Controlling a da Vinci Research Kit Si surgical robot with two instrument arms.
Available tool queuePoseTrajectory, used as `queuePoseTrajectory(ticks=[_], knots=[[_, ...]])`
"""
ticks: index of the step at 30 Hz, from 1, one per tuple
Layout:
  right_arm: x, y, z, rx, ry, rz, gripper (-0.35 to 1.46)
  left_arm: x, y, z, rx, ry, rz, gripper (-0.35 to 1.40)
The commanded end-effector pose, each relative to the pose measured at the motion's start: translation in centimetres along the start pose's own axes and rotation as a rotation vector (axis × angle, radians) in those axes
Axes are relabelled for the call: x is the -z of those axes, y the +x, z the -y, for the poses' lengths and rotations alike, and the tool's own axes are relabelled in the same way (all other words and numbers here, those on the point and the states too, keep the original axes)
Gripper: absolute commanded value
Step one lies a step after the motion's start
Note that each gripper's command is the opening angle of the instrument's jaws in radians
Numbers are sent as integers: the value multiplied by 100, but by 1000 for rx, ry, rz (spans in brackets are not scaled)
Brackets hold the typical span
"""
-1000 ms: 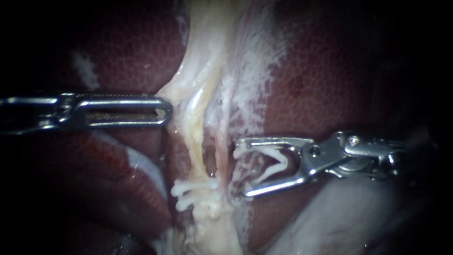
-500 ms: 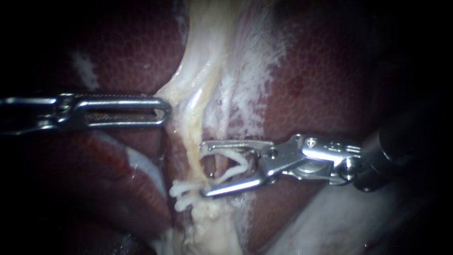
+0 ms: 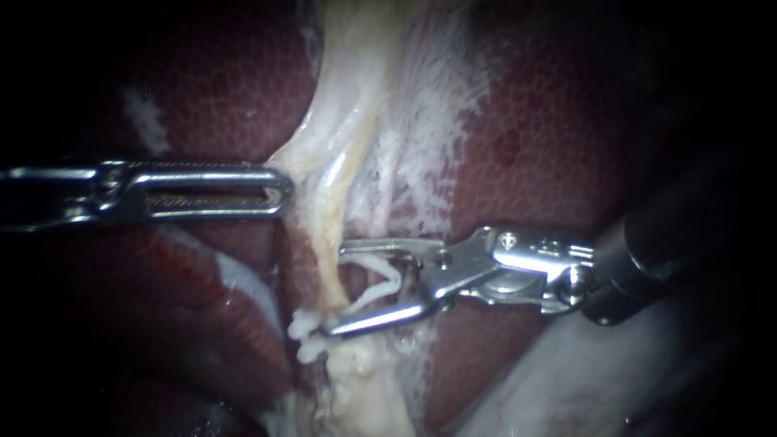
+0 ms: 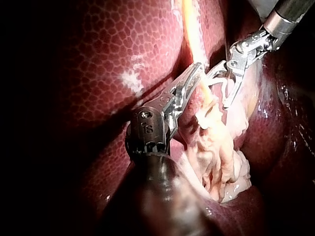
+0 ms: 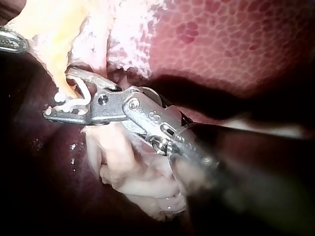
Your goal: Clipping third clip left tube
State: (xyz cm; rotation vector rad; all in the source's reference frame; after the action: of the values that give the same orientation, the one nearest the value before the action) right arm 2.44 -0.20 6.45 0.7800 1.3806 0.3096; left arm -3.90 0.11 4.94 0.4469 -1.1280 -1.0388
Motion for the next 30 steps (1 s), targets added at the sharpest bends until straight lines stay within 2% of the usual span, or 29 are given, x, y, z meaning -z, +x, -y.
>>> queuePoseTrajectory(ticks=[1, 9, 14, 17, 21, 30], knots=[[-1, 4, 1, -3, 6, 0, 58, 0, 0, -1, 0, 0, 0, -35], [-7, 19, -5, -30, 53, -1, 54, -1, 1, -1, 0, 0, 0, -35], [-1, 42, -21, -41, 99, -4, 53, -2, 1, -1, 0, 0, 0, -35], [3, 50, -24, -48, 122, -4, 51, -3, 1, -1, 0, -1, 0, -35], [0, 51, -25, -78, 121, -4, 50, -4, 1, -1, -1, -1, 1, -35], [-13, 41, -25, -111, 128, 0, 49, -4, 1, -1, -1, -2, 1, -35]])
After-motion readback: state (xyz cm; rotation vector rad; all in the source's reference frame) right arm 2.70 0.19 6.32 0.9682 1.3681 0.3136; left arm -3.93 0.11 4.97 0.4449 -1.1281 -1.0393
